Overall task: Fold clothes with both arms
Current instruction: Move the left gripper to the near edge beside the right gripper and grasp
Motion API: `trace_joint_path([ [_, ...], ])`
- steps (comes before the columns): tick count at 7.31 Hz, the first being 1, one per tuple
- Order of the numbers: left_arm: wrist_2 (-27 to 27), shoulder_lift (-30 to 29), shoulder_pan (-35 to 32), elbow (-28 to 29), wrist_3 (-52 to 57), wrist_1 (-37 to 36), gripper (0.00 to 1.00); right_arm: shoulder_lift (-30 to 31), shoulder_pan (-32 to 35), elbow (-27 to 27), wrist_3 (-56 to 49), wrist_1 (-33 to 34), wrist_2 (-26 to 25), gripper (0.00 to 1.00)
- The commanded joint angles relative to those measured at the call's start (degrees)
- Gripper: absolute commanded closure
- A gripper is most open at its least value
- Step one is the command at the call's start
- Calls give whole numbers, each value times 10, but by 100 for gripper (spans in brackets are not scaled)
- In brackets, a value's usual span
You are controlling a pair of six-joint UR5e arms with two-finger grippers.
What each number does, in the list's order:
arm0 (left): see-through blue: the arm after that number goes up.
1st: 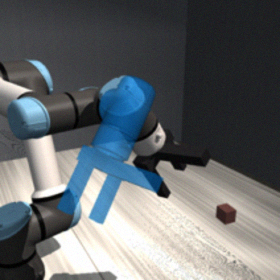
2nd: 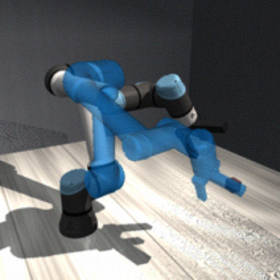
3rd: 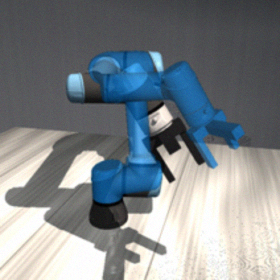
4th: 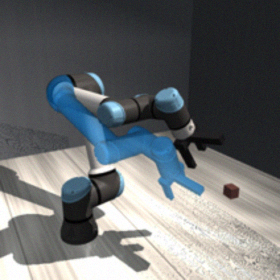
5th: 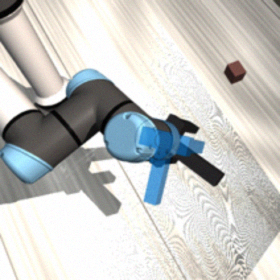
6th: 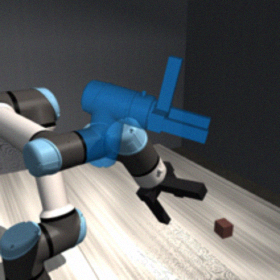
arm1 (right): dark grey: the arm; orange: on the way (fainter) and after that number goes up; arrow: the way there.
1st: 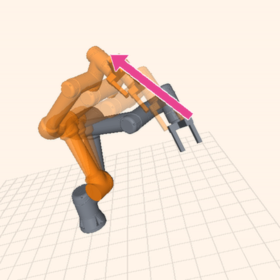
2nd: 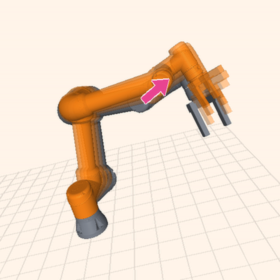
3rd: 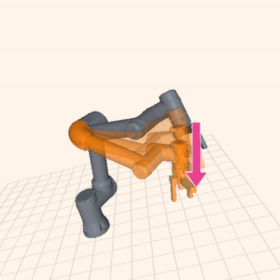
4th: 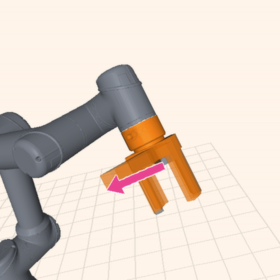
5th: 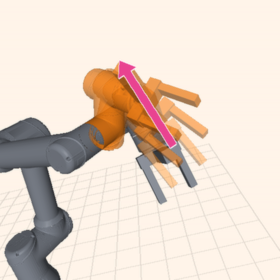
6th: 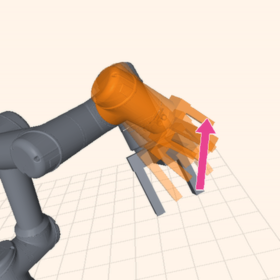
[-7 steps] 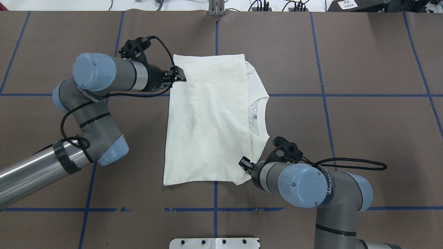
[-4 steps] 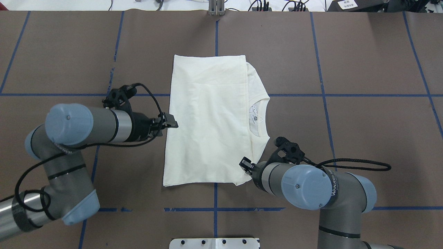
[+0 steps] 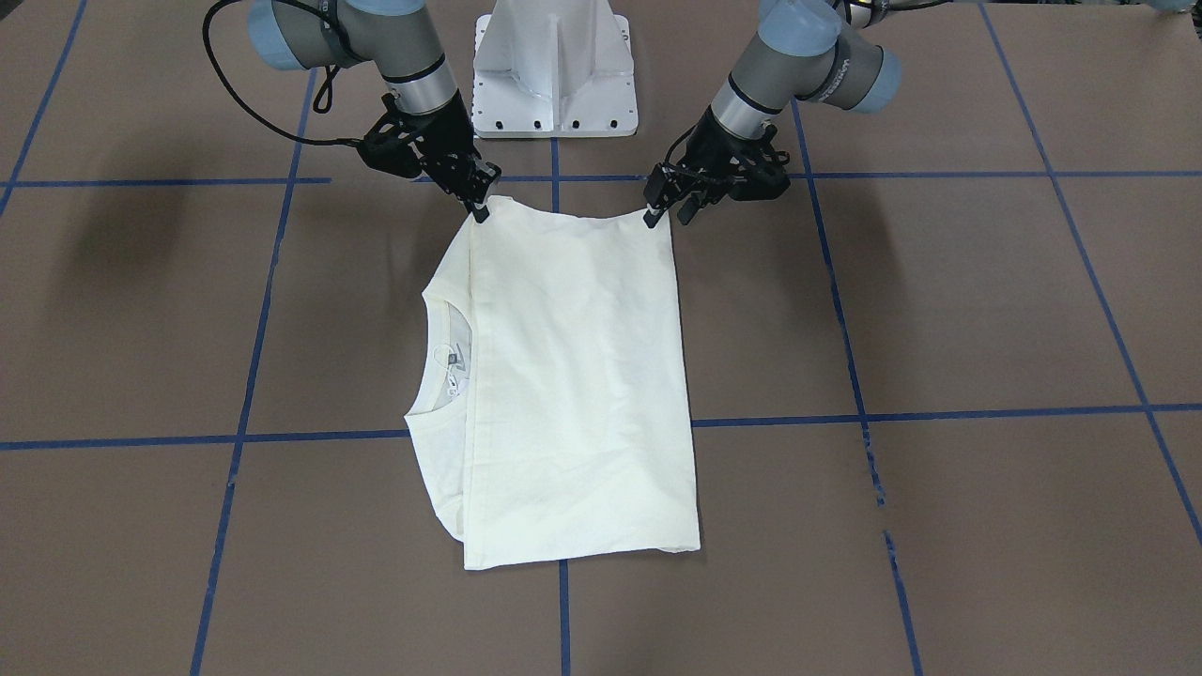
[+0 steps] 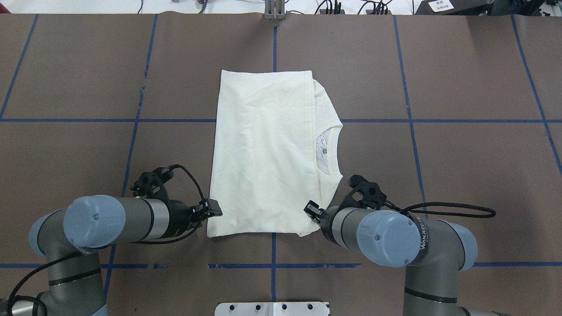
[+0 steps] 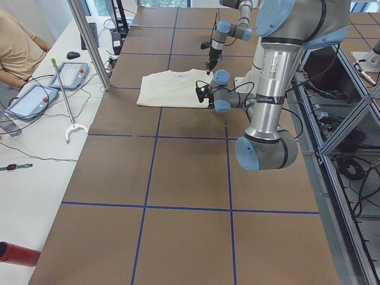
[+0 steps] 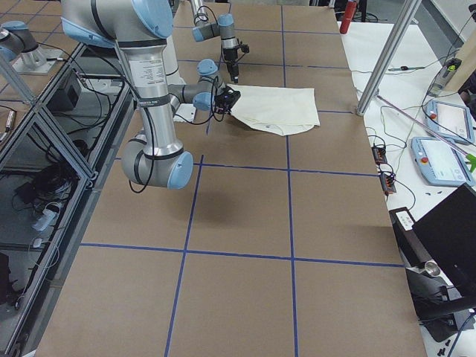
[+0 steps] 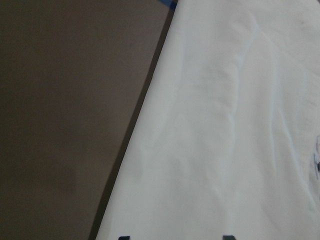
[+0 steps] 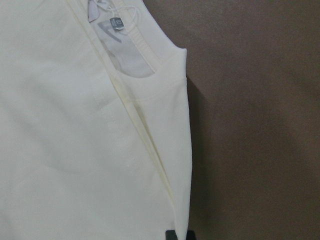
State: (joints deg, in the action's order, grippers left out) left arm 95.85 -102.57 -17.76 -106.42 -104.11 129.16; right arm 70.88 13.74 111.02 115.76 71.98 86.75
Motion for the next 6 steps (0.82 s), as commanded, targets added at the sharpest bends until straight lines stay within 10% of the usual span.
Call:
trace_joint_path([
  [1,-15,4,21,4,-7,0,36,0,0,-1,0,0,1,100],
  [3,-16,7,40,7,-30,0,60,0,0,1,0,0,1,100],
  [4,-16,5,40,6,-31,0,93,0,1,1,0,0,0,100],
  [6,-16,0,34,-2,-29,0,100,15,1,2,-1,-1,-2,100],
])
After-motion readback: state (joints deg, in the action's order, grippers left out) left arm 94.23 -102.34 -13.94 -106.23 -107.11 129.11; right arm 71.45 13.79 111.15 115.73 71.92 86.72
